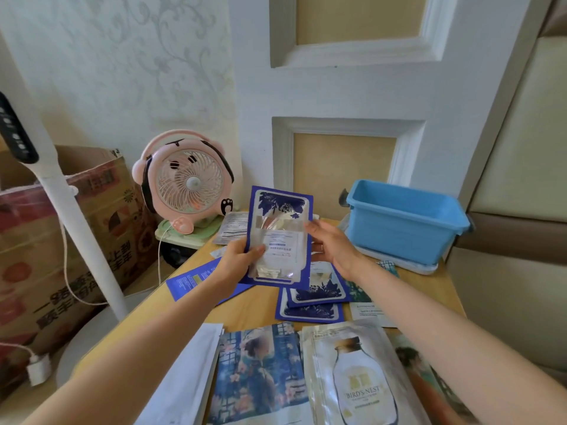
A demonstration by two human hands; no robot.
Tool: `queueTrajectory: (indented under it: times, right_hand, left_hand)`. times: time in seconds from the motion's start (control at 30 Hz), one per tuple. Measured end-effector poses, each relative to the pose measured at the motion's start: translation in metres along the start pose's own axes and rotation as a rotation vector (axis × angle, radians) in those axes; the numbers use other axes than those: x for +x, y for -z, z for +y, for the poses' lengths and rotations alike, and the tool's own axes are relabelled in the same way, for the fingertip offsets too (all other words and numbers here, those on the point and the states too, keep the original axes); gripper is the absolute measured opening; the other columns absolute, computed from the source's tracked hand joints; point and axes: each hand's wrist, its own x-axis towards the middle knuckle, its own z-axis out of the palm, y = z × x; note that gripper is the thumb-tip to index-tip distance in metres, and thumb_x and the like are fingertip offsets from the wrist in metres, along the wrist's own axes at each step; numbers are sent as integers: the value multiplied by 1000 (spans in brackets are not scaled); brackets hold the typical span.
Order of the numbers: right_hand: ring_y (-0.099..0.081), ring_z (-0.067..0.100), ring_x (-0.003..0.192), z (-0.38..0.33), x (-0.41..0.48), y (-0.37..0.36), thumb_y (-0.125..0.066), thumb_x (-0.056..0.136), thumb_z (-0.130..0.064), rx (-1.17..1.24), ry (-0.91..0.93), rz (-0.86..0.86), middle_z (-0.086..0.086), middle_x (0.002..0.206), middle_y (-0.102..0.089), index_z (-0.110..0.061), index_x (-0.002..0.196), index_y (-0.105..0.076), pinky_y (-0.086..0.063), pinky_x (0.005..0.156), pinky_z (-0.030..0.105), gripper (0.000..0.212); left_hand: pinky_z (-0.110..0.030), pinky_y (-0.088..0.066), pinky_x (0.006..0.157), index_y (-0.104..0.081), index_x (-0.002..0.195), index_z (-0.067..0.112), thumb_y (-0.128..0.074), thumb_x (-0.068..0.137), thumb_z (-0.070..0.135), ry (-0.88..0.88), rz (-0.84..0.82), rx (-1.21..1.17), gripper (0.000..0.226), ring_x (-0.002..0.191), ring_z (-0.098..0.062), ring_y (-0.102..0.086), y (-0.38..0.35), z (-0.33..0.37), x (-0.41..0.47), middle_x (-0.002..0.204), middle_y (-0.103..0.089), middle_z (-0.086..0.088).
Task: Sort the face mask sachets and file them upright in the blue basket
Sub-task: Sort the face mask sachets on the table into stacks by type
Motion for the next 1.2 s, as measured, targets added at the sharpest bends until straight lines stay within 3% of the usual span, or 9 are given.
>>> queueTrajectory:
  times: [0.13, 0.23, 0.33, 0.43, 0.63, 0.77, 0.9, 1.03, 1.2]
  right_hand:
    - [-62, 15, 91, -15, 2, 0, -65, 82, -43, 122, 71, 219, 11, 127, -59, -16, 131, -48, -53, 73, 31, 58]
    - [-43, 11, 120, -29, 3, 14, -72, 77, -40, -461, 440, 468, -3, 140, -43, -27, 136, -42, -36, 97, 30, 67]
    - [-51, 11, 114, -51, -5, 6, -76, 71, -43, -984, 432, 21, -6, 123, -58, -31, 126, -55, -41, 94, 28, 60]
    - [-59, 17, 78, -51, -5, -6, -72, 79, -23, -1028, 270, -4, -1, 80, -64, -13, 100, -69, -45, 66, 30, 24]
    - [-64, 25, 86, 19, 6, 30, -76, 71, -2, -516, -278, 257, 14, 95, -68, -1, 99, -62, -53, 82, 36, 31]
    - [-53, 29, 118, 54, 1, 17, -80, 71, -25, -908, -356, 277, 12, 132, -52, -8, 142, -24, -48, 87, 35, 92]
    - [-49, 27, 122, 53, -4, 9, -70, 75, -51, -1009, -339, 159, 8, 139, -46, -16, 142, -28, -44, 96, 36, 86]
    - [-55, 24, 110, 55, -8, 10, -56, 81, -60, -1171, -295, 86, 5, 129, -53, -20, 133, -38, -47, 86, 35, 68]
    - [-54, 24, 113, 49, -11, 10, -57, 85, -54, -1255, -207, 178, 5, 131, -50, -21, 130, -46, -47, 89, 35, 57]
  left_hand:
    - [-24, -45, 49, -56, 79, 11, -53, 94, 12, 21, -45, 106, 15, 49, -14, -55, -1, 3, -1, 56, -59, 3]
    - [-30, -38, 59, -61, 76, 11, -60, 90, 24, -154, -63, 736, 19, 65, -26, -55, 6, 18, 7, 67, -58, -6]
    - [-31, -36, 64, -67, 98, 17, -54, 91, 39, -502, 42, 1392, 27, 86, -31, -61, -2, 53, 17, 90, -67, -11]
    - [-35, -42, 82, -59, 115, 22, -56, 90, 37, -642, 88, 1201, 30, 104, -29, -58, -13, 72, 28, 109, -63, -9]
    - [-54, -20, 113, -6, 149, 13, -61, 60, 77, 231, -43, 1215, 122, 143, -32, -12, 48, -29, 44, 155, -11, -9]
    - [-42, -39, 102, -33, 136, 10, -37, 90, 61, 149, -99, 1493, 69, 131, -31, -37, 58, -81, 22, 143, -35, -12]
    - [-34, -47, 79, -46, 119, 7, -28, 99, 15, -140, -111, 1825, 28, 103, -29, -61, 47, -63, 16, 117, -59, -11]
    - [-39, -45, 71, -50, 111, 3, -39, 94, 6, -178, 191, 1457, 20, 92, -36, -62, 51, -29, 13, 101, -64, -16]
    - [-49, -52, 80, -57, 107, 3, -45, 98, 19, -90, 300, 126, 22, 91, -36, -63, 33, 12, -1, 97, -65, -19]
